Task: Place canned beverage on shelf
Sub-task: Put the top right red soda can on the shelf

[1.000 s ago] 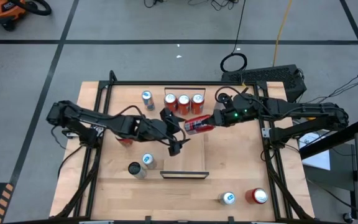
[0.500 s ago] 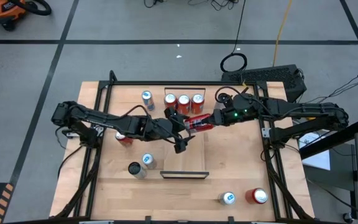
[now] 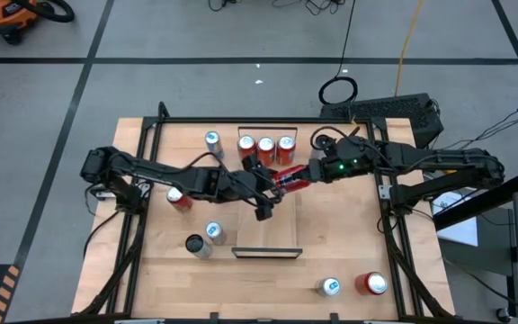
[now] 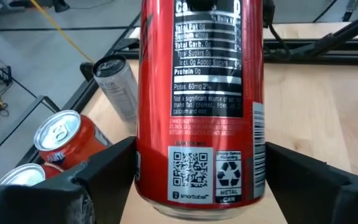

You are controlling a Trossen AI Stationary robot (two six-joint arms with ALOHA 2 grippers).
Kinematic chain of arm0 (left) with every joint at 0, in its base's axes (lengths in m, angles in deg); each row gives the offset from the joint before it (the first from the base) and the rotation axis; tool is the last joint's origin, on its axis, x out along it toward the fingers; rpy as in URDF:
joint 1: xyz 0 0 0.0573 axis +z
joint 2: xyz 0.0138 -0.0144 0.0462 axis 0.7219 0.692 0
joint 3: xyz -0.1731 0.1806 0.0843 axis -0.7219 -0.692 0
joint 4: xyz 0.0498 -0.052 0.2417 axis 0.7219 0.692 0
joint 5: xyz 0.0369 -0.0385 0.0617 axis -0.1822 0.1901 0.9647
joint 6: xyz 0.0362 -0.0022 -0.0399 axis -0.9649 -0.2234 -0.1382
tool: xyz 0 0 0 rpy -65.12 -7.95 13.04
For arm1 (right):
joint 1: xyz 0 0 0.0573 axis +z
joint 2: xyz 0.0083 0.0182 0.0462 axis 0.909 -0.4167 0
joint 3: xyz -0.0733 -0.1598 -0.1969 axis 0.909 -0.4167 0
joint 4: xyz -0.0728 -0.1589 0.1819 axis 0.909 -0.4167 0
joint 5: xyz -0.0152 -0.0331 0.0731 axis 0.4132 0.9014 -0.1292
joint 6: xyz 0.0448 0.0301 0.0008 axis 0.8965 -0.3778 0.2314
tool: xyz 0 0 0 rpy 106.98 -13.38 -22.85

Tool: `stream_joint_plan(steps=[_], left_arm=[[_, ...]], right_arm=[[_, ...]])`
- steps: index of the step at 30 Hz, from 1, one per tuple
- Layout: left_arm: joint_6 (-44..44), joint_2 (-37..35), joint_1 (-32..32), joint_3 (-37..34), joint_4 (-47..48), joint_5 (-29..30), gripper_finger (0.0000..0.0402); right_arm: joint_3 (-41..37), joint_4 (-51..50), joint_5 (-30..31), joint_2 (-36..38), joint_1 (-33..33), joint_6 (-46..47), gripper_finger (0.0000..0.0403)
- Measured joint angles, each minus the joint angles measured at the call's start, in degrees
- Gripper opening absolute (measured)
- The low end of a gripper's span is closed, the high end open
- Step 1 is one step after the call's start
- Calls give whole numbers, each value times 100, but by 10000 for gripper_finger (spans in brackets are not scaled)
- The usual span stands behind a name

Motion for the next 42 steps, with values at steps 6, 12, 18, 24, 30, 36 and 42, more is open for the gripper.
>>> stream_joint_plan(steps=[6,12,18,24,30,36,42], left_arm=[[-13,16,53,0,-64,13,335],[19,16,117,42,-183,-126,369],[317,14,244,46,221,-380,389],[259,14,304,46,428,-433,359],[142,-14,283,46,376,-452,315],[140,-14,285,46,384,-513,297],[153,-100,258,46,384,-626,294]], right_arm=[[0,35,44,-52,-4,-47,267],[2,191,25,-208,-2,-42,267],[4,406,-4,-301,-4,-18,267],[4,424,-15,-309,-4,38,267],[4,389,-28,-317,-4,50,267],[4,385,-15,-317,-4,47,267],[4,428,-52,-291,-3,36,286]])
